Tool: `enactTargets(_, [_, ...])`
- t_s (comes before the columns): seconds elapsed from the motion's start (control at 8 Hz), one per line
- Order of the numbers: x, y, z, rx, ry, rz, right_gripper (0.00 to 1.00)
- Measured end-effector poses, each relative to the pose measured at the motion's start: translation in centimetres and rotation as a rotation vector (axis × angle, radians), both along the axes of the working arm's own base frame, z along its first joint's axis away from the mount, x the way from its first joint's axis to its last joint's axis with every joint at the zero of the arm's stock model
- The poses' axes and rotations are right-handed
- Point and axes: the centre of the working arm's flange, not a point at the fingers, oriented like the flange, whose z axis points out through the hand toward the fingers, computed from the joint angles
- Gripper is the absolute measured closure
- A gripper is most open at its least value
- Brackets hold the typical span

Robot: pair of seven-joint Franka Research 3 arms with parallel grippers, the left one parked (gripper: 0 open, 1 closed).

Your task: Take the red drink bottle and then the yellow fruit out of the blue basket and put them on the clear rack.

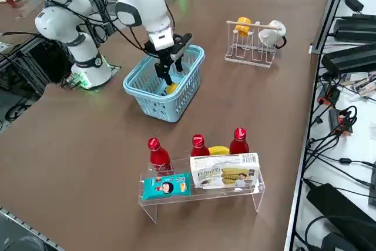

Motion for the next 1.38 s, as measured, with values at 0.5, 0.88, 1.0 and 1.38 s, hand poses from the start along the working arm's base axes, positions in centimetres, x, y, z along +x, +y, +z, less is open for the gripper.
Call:
enactTargets(0.5, [0.0,0.6,-2.7,-0.004,-0.015,0.012,0.0])
enactTargets(0.88, [0.0,1.3,-4.4,-0.007,-0.04,0.029,0.0])
enactTargets(1.0, [-0.1,1.3,-4.9,-0.008,-0.037,0.03,0.0])
enactTargets(1.38, [-0.1,1.1,-5.2,-0.009,-0.034,0.034,0.0])
